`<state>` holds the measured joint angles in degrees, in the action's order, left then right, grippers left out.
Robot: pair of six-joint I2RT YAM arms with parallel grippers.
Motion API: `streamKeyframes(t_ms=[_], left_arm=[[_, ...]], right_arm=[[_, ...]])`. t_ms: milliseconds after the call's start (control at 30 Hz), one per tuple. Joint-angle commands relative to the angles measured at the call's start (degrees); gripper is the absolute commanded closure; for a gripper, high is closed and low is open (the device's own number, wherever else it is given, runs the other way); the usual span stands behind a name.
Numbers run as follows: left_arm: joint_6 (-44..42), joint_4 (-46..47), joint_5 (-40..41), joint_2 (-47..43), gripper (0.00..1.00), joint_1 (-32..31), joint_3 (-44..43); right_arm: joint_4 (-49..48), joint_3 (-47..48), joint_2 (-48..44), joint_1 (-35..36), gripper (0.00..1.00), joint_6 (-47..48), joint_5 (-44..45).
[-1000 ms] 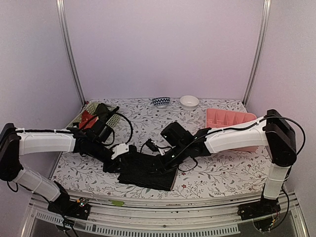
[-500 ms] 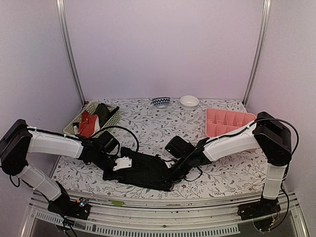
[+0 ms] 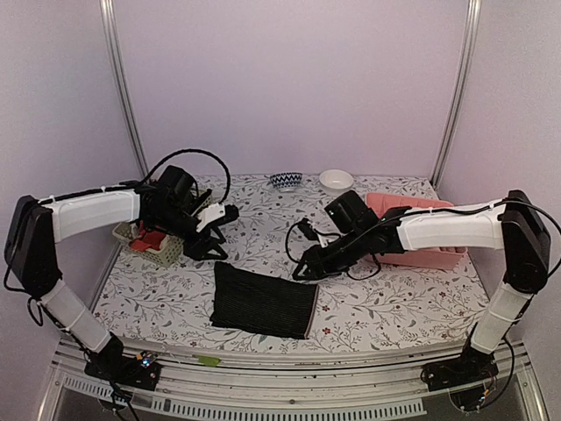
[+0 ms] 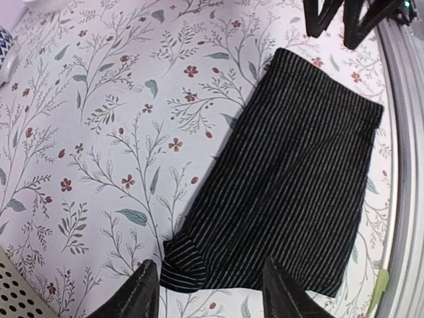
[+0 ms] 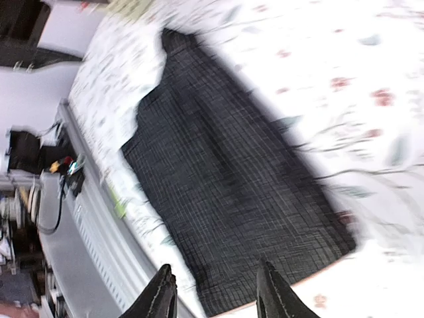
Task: Roll the underwear
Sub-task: Smooth out the underwear at the center of the board.
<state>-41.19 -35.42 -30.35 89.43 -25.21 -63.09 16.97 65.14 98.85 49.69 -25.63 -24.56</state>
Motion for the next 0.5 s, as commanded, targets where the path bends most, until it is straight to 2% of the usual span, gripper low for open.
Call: streamKeyframes(t_ms=[0, 267, 467], left_arm=[[3.1, -1.1, -0.5, 8.2, 0.47, 1.3, -6.2], [2.6, 0.5, 3.8, 18.2, 0.45, 1.5, -10.3], [-0.3, 0.0, 7.0, 20.3, 0.43, 1.4, -6.5]], right_arm=[[7.9, 3.6, 4.7, -3.4, 0.62, 3.5, 4.1], [11.1, 6.6, 12.9, -4.2, 0.68, 9.5, 6.2], [13.2, 7.2, 15.3, -4.0, 0.69, 12.5, 6.5]])
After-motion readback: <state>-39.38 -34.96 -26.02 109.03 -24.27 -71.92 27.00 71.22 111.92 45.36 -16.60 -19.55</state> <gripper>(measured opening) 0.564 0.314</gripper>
